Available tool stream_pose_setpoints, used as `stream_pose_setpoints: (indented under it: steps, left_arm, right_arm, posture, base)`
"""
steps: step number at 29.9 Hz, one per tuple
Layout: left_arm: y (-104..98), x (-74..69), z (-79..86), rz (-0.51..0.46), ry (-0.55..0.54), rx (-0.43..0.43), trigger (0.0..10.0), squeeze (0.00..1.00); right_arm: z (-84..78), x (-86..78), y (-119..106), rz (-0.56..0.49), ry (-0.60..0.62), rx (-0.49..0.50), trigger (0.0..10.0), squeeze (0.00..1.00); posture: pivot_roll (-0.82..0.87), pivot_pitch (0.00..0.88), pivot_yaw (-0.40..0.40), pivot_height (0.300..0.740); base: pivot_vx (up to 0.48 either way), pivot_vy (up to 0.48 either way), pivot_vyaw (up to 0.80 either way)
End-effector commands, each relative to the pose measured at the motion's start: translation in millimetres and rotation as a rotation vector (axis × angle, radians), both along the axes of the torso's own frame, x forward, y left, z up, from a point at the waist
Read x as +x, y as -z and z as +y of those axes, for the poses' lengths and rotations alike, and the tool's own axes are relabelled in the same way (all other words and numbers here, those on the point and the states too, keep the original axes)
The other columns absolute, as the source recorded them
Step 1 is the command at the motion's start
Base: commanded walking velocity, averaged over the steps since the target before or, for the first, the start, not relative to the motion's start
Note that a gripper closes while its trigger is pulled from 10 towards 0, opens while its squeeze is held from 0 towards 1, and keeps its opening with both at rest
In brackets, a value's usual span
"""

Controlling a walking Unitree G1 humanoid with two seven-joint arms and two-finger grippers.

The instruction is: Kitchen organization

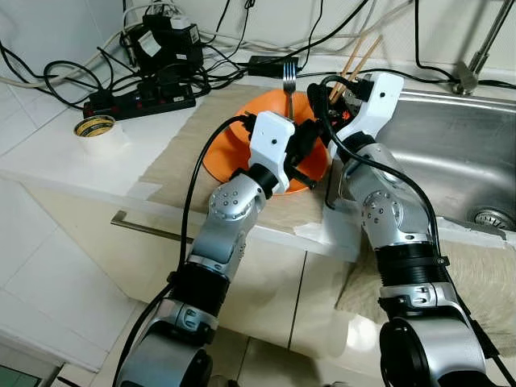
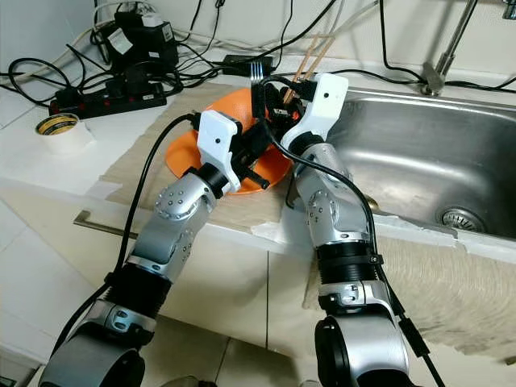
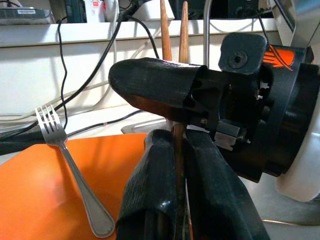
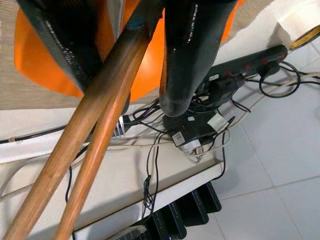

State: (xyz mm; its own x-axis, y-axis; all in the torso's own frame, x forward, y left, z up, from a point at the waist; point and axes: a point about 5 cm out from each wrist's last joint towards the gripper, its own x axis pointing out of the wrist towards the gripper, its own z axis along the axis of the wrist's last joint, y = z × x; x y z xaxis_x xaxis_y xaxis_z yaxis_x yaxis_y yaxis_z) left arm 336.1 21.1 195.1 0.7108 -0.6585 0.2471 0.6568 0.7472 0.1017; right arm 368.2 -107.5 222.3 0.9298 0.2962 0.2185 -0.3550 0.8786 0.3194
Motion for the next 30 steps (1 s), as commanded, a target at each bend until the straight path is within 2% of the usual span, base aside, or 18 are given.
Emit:
stream_pose_setpoints:
  steps: [1, 10, 11, 12, 15, 16, 17, 18, 30]
  left_arm:
    - [-15.4, -9.5, -15.0, -0.075, 0.080, -0.005, 10.0, 0.00]
    - [-13.2, -8.3, -14.2, -0.061, 0.068, 0.008, 10.0, 0.00]
    - [-13.4, -8.0, -13.8, -0.062, 0.063, 0.007, 10.0, 0.07]
    - [-13.8, -7.6, -13.3, -0.063, 0.057, 0.006, 10.0, 1.00]
    - [-14.3, -7.1, -12.5, -0.065, 0.048, 0.007, 10.0, 1.00]
    - [-14.5, -6.9, -12.4, -0.064, 0.047, 0.007, 10.0, 1.00]
    - [-14.6, -6.8, -12.4, -0.064, 0.046, 0.007, 10.0, 1.00]
    - [-14.8, -6.7, -12.3, -0.064, 0.046, 0.008, 10.0, 1.00]
    - [-16.2, -6.4, -12.2, -0.053, 0.043, 0.006, 10.0, 1.00]
  right_arm:
    - [-23.0, 5.5, -0.1, 0.025, 0.138, 0.026, 0.0, 0.00]
    - [-22.4, 5.1, 0.9, 0.029, 0.141, 0.024, 0.0, 0.00]
    - [-21.9, 5.1, 1.0, 0.030, 0.136, 0.020, 0.0, 0.00]
    - [-20.7, 5.1, 1.3, 0.034, 0.129, 0.017, 0.0, 0.00]
    - [-18.2, 5.0, 1.6, 0.036, 0.113, 0.002, 0.0, 0.00]
    - [-18.0, 5.0, 1.6, 0.037, 0.114, 0.003, 4.2, 0.00]
    - [-17.9, 5.1, 1.6, 0.038, 0.114, 0.005, 4.2, 0.00]
    - [-17.7, 5.1, 1.5, 0.038, 0.112, 0.003, 9.8, 0.00]
    - [-15.5, 4.3, -0.2, 0.039, 0.091, 0.023, 10.0, 0.00]
  posture:
    - [-0.09, 0.000, 0.063, 0.740]
    - [-0.09, 0.000, 0.064, 0.740]
    - [-0.09, 0.000, 0.064, 0.740]
    - [-0.09, 0.000, 0.065, 0.740]
    - [-0.09, 0.000, 0.065, 0.740]
    - [-0.09, 0.000, 0.065, 0.740]
    - [-0.09, 0.000, 0.065, 0.740]
    - [-0.09, 0.000, 0.065, 0.740]
    - [-0.09, 0.000, 0.063, 0.740]
  base:
    - [0.000, 0.000, 0.00]
    - [0.000, 0.000, 0.00]
    - [0.000, 0.000, 0.00]
    - [0.000, 0.000, 0.00]
    - [0.000, 0.000, 0.00]
    - [0.000, 0.000, 0.00]
    - [0.000, 0.000, 0.00]
    - [0.000, 0.000, 0.00]
    - [0.000, 0.000, 0.00]
